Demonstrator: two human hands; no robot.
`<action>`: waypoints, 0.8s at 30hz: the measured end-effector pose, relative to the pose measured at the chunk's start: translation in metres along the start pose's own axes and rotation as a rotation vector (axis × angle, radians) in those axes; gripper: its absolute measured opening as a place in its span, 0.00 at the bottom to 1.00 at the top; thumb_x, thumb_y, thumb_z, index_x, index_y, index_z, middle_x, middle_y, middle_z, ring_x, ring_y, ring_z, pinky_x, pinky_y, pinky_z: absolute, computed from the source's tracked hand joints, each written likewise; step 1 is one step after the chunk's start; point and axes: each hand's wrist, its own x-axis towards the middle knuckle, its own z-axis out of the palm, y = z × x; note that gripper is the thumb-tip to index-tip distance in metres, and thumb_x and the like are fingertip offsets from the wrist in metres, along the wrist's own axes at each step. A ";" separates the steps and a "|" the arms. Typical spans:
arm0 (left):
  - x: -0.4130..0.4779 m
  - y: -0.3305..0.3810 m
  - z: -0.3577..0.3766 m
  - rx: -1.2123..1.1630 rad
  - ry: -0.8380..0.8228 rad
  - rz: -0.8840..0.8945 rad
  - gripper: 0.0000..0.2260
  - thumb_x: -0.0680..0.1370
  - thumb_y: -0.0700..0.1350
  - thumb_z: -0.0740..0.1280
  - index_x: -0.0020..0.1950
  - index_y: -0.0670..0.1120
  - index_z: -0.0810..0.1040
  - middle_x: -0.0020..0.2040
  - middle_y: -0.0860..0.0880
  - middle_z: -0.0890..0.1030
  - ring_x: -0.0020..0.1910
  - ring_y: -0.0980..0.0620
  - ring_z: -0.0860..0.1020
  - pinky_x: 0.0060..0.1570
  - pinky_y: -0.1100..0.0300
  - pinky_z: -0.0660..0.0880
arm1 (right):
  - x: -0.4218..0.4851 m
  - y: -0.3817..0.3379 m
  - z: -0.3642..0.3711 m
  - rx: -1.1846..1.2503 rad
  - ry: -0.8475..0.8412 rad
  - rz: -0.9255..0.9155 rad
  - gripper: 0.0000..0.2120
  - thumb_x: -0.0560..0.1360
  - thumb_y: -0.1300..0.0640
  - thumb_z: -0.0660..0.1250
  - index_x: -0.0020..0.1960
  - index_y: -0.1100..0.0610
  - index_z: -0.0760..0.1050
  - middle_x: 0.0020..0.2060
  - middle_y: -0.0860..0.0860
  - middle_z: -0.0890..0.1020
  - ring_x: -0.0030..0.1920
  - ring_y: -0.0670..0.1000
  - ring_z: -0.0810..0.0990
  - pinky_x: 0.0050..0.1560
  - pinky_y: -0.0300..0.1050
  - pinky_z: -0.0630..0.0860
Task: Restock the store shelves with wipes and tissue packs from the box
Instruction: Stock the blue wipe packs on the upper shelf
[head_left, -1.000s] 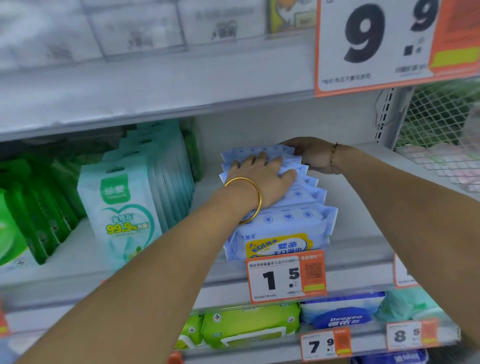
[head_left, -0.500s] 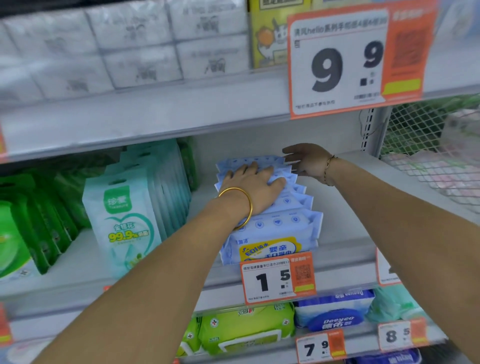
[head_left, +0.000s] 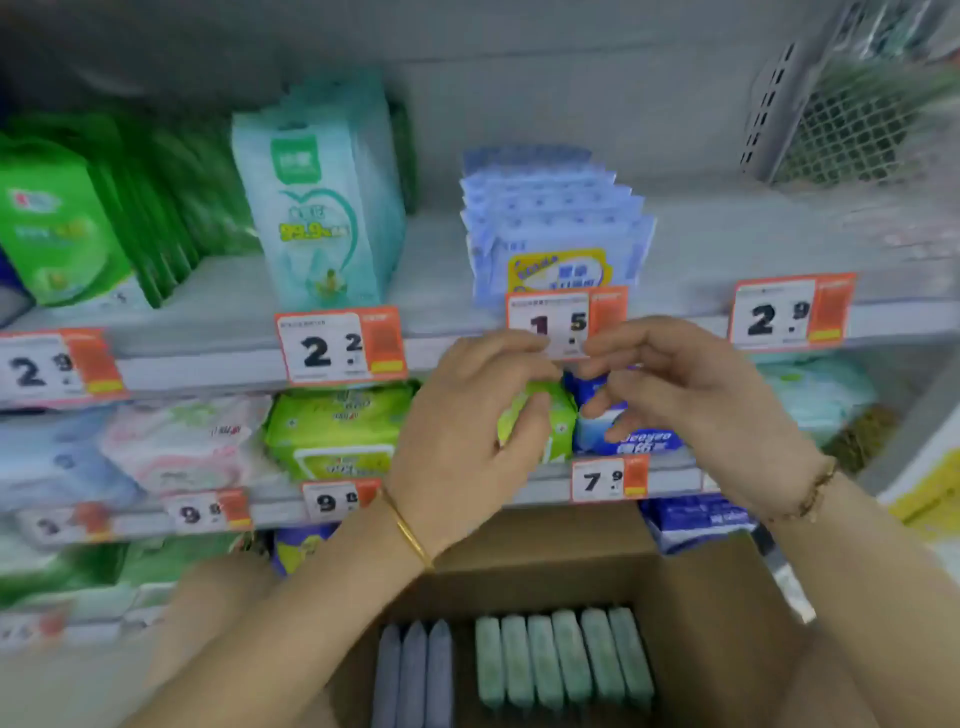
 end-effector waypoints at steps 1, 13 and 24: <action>-0.029 -0.009 0.008 0.004 -0.056 -0.055 0.12 0.74 0.46 0.60 0.51 0.46 0.81 0.56 0.50 0.80 0.57 0.56 0.73 0.59 0.73 0.62 | -0.009 0.020 0.013 -0.041 -0.054 0.080 0.14 0.76 0.72 0.60 0.48 0.54 0.76 0.43 0.54 0.81 0.34 0.46 0.81 0.35 0.42 0.81; -0.208 -0.157 0.123 0.363 -1.228 -0.655 0.17 0.78 0.37 0.58 0.66 0.44 0.70 0.64 0.41 0.72 0.62 0.41 0.73 0.58 0.50 0.72 | -0.043 0.215 0.070 -0.562 -0.458 0.569 0.10 0.78 0.61 0.58 0.58 0.55 0.73 0.52 0.52 0.79 0.45 0.47 0.82 0.42 0.39 0.80; -0.272 -0.204 0.199 0.555 -1.468 -0.386 0.19 0.80 0.48 0.58 0.70 0.45 0.65 0.71 0.38 0.60 0.67 0.37 0.62 0.68 0.44 0.62 | -0.039 0.255 0.072 -0.614 -0.516 0.675 0.12 0.78 0.60 0.58 0.61 0.56 0.73 0.53 0.53 0.80 0.47 0.49 0.82 0.38 0.32 0.73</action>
